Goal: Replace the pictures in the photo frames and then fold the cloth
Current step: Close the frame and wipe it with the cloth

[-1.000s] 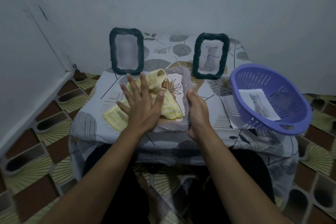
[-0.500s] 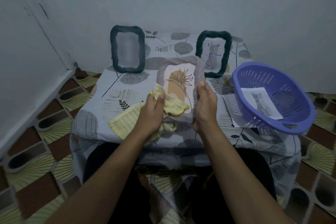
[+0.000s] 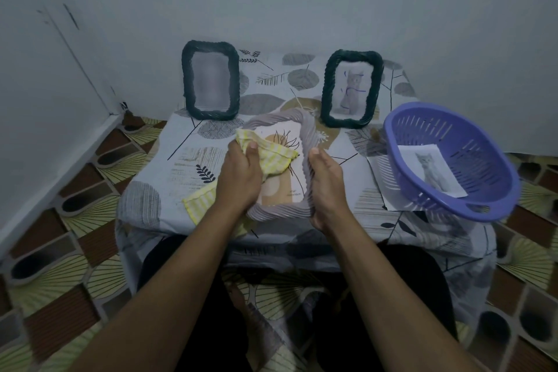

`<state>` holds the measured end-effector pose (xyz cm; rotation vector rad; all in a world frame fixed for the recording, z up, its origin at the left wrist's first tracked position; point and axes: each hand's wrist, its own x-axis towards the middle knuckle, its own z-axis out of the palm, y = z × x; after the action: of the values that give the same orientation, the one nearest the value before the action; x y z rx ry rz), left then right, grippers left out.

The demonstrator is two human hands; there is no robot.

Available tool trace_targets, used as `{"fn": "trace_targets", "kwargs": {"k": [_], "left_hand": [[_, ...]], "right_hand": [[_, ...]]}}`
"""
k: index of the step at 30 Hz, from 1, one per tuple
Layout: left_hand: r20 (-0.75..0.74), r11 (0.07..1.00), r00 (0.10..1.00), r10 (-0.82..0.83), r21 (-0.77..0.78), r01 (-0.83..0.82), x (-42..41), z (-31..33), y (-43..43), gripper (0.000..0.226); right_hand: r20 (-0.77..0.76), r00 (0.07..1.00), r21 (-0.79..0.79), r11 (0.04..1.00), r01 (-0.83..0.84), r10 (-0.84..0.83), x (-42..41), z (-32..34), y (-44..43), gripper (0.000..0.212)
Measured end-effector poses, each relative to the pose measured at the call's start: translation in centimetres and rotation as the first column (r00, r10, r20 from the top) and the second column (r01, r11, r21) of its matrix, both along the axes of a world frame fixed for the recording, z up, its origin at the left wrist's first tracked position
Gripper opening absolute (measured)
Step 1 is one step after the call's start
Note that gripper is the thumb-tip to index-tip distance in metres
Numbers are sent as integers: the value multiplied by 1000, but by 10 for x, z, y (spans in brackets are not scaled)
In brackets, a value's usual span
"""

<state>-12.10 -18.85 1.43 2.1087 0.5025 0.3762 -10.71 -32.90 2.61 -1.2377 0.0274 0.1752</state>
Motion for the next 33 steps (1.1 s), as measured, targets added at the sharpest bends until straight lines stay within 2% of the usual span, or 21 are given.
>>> {"fn": "trace_targets", "kwargs": {"k": [4,6,9,11,14,17,20,23,26,28,30,33], "left_hand": [[-4,978,990,-144,153,143,-12,-9,-16,66],[-60,936,973,-221,266,229,-27,-17,-28,68],[-199,848,947,-251,427,315,-38,-23,-33,70],[-215,804,943,-252,495,328,-34,-19,-24,75],[-127,842,976,-177,494,217,-15,0,-5,77],[-82,841,988,-131,518,155,-1,18,2,76],[-46,775,942,-332,556,300,-7,16,-7,68],[-11,669,814,-581,563,485,-27,-6,-23,63],[-44,593,748,-662,580,558,-47,-27,-24,62],[-71,565,755,-652,619,546,-49,-33,-15,63],[-84,621,811,-579,600,505,-38,-29,-6,61],[-63,794,930,-362,502,343,-11,-8,3,67]], "right_hand": [[19,999,9,999,49,-49,4,6,-1,31],[47,997,0,998,61,-61,6,8,-2,30],[68,996,9,998,60,-61,6,10,-4,26],[61,998,18,999,27,-28,3,10,-3,23],[0,1000,84,996,-23,23,-6,10,7,17],[-36,999,175,984,-32,39,-9,15,14,26],[25,999,136,990,-33,30,-4,24,12,16],[20,999,107,994,26,-28,6,28,2,28],[21,997,118,990,72,-75,14,26,-7,25],[23,996,151,985,81,-85,16,22,-8,19],[14,998,189,980,65,-69,13,20,-5,18],[3,1000,173,985,18,-18,2,19,4,21]]}}
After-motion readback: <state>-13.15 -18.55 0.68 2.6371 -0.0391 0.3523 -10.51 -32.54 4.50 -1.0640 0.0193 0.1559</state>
